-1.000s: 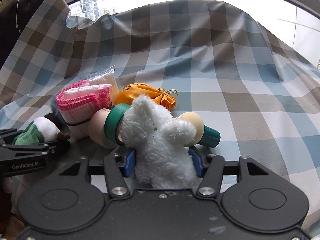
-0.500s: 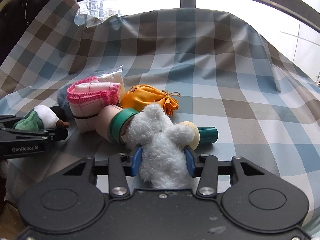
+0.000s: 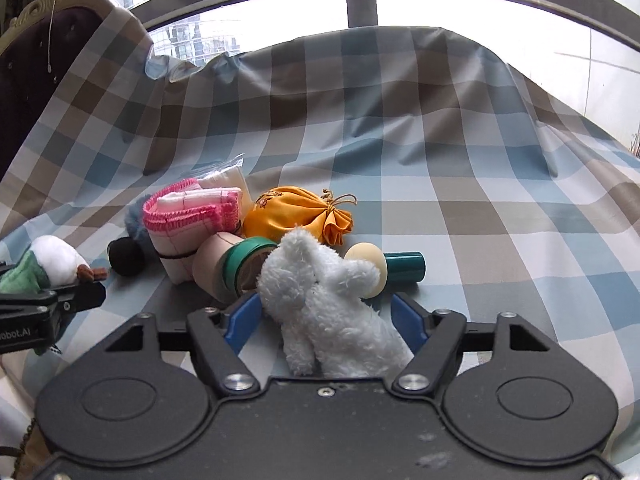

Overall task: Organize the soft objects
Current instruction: 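Lift green plush with left tool while right tool carries white bear toward basket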

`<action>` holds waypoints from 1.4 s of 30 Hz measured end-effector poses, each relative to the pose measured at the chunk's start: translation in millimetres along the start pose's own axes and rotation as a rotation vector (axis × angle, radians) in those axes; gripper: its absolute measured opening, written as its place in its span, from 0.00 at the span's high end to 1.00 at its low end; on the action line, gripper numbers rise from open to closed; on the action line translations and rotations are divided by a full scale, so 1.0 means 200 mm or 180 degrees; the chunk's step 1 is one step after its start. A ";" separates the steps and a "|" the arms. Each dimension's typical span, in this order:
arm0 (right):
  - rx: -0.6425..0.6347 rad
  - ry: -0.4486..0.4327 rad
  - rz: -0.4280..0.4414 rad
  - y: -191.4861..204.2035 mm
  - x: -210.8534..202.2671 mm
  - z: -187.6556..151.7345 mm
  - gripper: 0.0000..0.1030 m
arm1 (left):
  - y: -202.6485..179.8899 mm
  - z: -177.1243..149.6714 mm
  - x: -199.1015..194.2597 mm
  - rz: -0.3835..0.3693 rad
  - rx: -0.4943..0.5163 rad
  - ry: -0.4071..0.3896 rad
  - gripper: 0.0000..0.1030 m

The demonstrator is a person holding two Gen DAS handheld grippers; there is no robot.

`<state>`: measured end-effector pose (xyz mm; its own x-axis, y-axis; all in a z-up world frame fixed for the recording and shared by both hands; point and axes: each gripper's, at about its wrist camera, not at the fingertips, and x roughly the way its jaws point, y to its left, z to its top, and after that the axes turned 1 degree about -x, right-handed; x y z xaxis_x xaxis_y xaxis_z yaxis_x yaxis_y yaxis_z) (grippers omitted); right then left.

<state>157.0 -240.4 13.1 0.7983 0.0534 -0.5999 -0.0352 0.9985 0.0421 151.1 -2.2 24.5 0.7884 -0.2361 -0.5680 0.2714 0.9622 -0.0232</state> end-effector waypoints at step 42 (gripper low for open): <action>0.0251 -0.0231 -0.0088 -0.04 -0.17 0.01 0.65 | -0.09 -0.14 -0.26 -0.0092 -0.0194 0.0188 0.45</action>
<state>131.9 -250.5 35.4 0.8398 0.0220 -0.5424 0.0325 0.9953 0.0908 89.2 -4.1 32.0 0.7463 -0.2573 -0.6139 0.2580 0.9620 -0.0895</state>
